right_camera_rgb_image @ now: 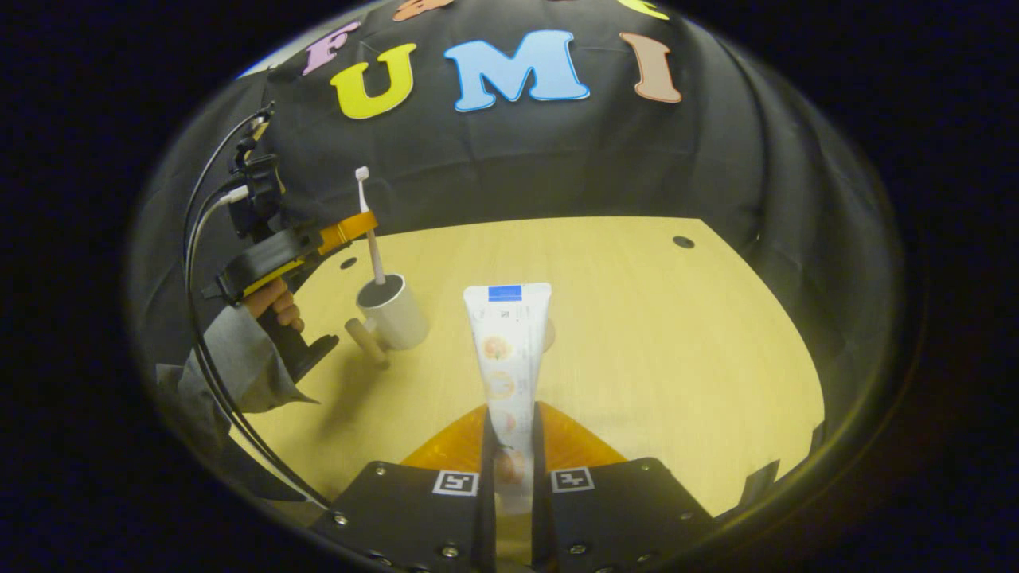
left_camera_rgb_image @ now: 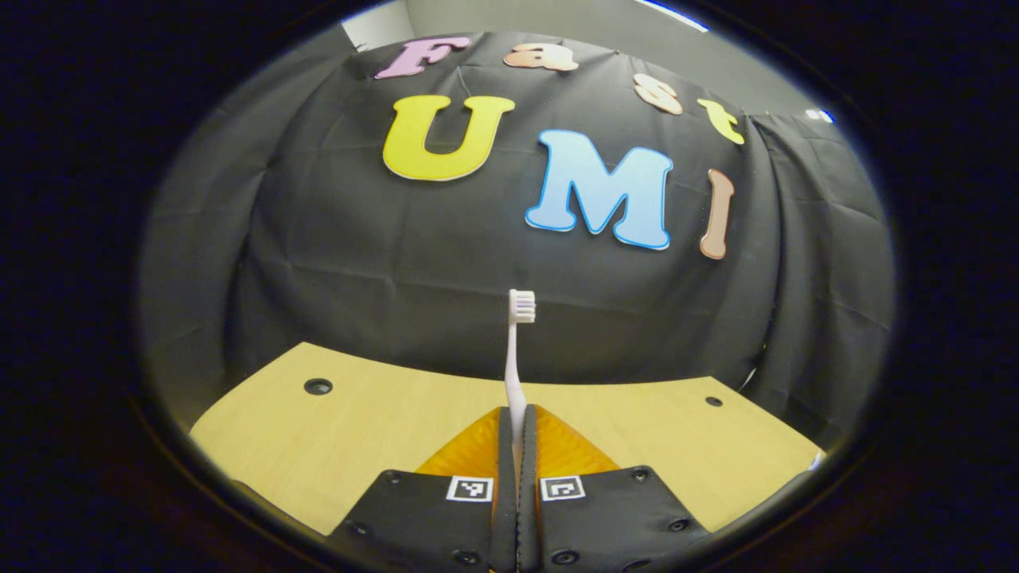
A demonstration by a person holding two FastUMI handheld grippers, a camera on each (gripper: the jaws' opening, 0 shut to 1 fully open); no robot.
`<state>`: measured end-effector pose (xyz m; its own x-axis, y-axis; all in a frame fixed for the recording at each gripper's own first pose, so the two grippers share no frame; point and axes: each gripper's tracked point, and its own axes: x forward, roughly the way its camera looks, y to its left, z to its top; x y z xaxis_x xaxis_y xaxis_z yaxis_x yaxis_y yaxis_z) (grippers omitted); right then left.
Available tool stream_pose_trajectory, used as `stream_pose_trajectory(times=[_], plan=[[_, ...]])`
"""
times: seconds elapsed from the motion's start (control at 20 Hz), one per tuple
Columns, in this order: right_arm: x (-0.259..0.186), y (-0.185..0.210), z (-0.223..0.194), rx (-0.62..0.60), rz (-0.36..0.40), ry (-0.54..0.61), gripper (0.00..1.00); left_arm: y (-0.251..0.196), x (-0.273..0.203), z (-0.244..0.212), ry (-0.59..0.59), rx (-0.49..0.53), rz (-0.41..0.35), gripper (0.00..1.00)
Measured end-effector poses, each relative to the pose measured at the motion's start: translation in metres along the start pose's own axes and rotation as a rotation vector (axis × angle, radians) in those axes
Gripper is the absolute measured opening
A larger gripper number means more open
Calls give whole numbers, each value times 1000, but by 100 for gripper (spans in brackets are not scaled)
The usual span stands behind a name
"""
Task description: Put the toothbrush and toothpaste on the desktop into the cup, then pick up the cup and place it on the coaster on the desktop.
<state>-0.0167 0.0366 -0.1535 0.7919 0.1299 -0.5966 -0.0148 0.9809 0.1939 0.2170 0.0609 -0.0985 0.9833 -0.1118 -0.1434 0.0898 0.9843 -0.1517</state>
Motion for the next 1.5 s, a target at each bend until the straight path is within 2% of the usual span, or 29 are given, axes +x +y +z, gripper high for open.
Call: stream_pose_trajectory(times=[0.25,0.35,0.4,0.5,0.55,0.7,0.8,0.85,1.0,1.05,1.2,1.25,1.3,1.35,1.4,1.45,1.5], plan=[[6,2,7,-2,-8,4,18,12,11,-22,59,-6,16,9],[9,5,12,-4,-6,0,18,14,9,-26,66,-12,11,17],[11,6,14,-6,-4,0,18,15,6,-25,64,-14,14,14],[15,11,22,-10,6,-12,18,12,1,-23,66,-22,-11,17],[17,15,28,-14,15,-19,18,10,-1,-25,75,-24,-22,23],[24,32,48,-44,49,-52,18,8,-11,-22,79,-39,-52,57],[32,44,64,-75,77,-78,18,12,-20,-18,75,-37,-44,87],[34,52,73,-90,93,-95,18,14,-25,-15,71,-35,-36,92],[46,74,98,-139,142,-140,18,23,-44,-10,69,-30,-12,95],[50,82,106,-152,156,-154,18,27,-50,-10,74,-28,-4,99],[66,103,127,-171,203,-191,18,37,-69,-15,105,-38,24,99],[71,111,134,-175,219,-202,18,42,-75,-18,118,-44,34,95],[76,118,140,-179,234,-214,18,44,-82,-20,133,-50,39,95],[82,126,147,-184,248,-226,22,46,-87,-25,146,-54,45,95],[88,134,151,-189,264,-232,18,48,-93,-29,159,-56,49,99],[94,142,156,-190,278,-239,18,51,-99,-33,170,-54,54,95],[101,150,161,-190,294,-246,18,53,-105,-38,181,-53,61,99]])
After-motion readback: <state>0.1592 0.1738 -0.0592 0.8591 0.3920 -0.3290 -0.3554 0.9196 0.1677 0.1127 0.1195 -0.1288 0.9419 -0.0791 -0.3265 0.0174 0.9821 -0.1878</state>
